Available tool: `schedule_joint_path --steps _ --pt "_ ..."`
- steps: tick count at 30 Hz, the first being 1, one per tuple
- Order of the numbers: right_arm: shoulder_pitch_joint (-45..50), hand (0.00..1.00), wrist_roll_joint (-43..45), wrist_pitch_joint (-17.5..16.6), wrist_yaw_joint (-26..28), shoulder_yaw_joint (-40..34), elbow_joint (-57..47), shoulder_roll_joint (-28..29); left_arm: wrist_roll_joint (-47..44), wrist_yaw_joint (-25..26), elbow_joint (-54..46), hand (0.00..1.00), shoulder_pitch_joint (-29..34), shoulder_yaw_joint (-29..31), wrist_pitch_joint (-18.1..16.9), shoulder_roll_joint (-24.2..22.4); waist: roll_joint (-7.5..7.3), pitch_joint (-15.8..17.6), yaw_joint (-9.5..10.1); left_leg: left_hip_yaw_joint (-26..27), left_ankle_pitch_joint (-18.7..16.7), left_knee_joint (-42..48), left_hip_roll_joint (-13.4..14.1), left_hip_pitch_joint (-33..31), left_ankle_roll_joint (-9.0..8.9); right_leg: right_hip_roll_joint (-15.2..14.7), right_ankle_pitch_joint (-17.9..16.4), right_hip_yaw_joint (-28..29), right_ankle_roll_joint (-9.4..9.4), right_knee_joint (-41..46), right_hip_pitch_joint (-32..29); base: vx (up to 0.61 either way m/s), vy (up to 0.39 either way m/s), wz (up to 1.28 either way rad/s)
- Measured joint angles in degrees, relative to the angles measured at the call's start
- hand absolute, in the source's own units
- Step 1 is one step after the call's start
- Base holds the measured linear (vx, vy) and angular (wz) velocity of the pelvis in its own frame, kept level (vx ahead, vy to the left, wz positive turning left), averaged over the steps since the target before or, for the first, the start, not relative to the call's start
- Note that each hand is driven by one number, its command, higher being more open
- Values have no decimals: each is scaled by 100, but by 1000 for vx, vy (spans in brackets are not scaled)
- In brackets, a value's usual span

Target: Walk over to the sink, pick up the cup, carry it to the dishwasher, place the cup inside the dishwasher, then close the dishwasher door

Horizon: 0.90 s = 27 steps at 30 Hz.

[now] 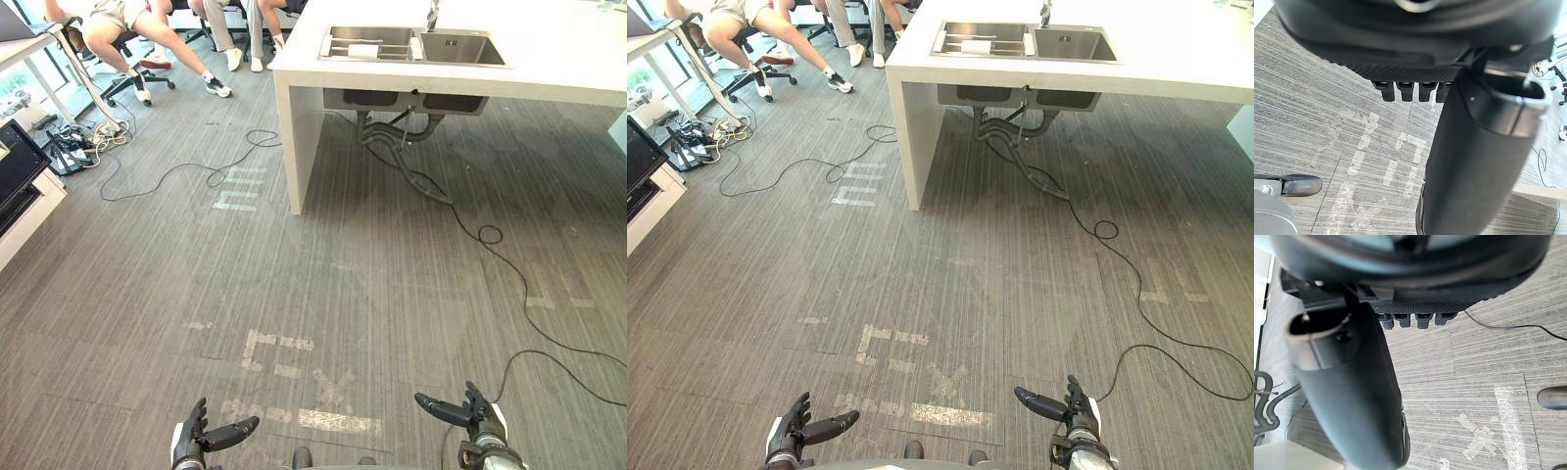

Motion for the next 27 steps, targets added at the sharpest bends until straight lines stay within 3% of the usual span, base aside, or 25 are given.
schedule_joint_path --steps 21,26,27 --pt "-194 100 171 2 65 1 98 11 2 -1 30 100 -84 -5 1 -66 -88 70 68 357 -121 -2 27 93 -17 27 31 325 -12 -53 -24 -11 -6 -7" --pt "-280 100 171 22 60 -9 153 -2 -1 -1 -226 100 -36 -5 1 -69 -119 142 139 587 -485 474 22 -18 70 -6 32 579 6 -7 -34 24 21 -30" --pt "-335 100 171 27 54 -48 153 -41 -6 -2 -346 100 -52 -7 0 -92 -77 230 144 678 -742 866 39 -143 117 -25 -63 653 144 179 -77 47 51 -29"
